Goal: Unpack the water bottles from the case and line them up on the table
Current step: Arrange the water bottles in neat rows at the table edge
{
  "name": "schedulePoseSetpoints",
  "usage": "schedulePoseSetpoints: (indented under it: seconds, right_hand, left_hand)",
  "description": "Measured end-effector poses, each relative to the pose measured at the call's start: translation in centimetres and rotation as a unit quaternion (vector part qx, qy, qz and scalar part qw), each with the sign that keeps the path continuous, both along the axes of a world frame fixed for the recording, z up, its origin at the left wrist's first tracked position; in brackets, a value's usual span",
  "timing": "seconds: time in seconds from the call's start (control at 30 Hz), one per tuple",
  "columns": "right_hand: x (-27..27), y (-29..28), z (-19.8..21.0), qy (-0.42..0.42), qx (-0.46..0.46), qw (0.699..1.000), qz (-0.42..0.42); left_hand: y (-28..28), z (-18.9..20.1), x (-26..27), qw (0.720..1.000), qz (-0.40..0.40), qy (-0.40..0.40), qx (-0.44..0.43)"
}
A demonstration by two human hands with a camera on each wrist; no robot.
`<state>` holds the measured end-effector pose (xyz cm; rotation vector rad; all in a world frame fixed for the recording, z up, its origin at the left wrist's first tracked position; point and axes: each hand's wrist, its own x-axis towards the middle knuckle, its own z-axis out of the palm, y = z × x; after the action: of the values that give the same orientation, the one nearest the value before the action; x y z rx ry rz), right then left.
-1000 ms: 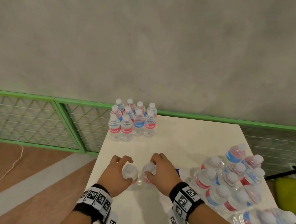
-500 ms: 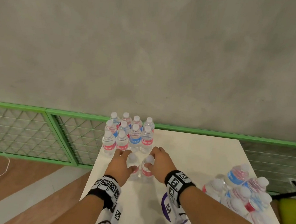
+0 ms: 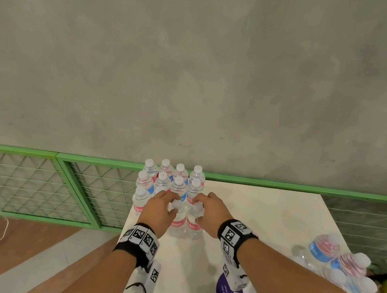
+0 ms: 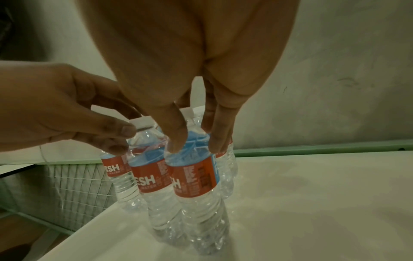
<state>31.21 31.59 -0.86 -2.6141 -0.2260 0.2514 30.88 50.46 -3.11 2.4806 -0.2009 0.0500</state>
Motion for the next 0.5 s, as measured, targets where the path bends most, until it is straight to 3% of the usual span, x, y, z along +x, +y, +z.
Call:
schedulePoseSetpoints:
  seconds: [0.2, 0.5]
  right_hand:
    - [0.8, 0.9, 0.1, -0.011, -0.009, 1.0, -0.011]
    - [1.4, 1.1, -0.1, -0.037, 0.004, 0.999, -0.005]
  left_hand:
    - [-0.8, 1.5, 1.3, 0.994, -0.004, 0.04, 0.1]
    - [-0.6, 1.5, 2.2, 0.989, -0.015, 0.034, 0.14]
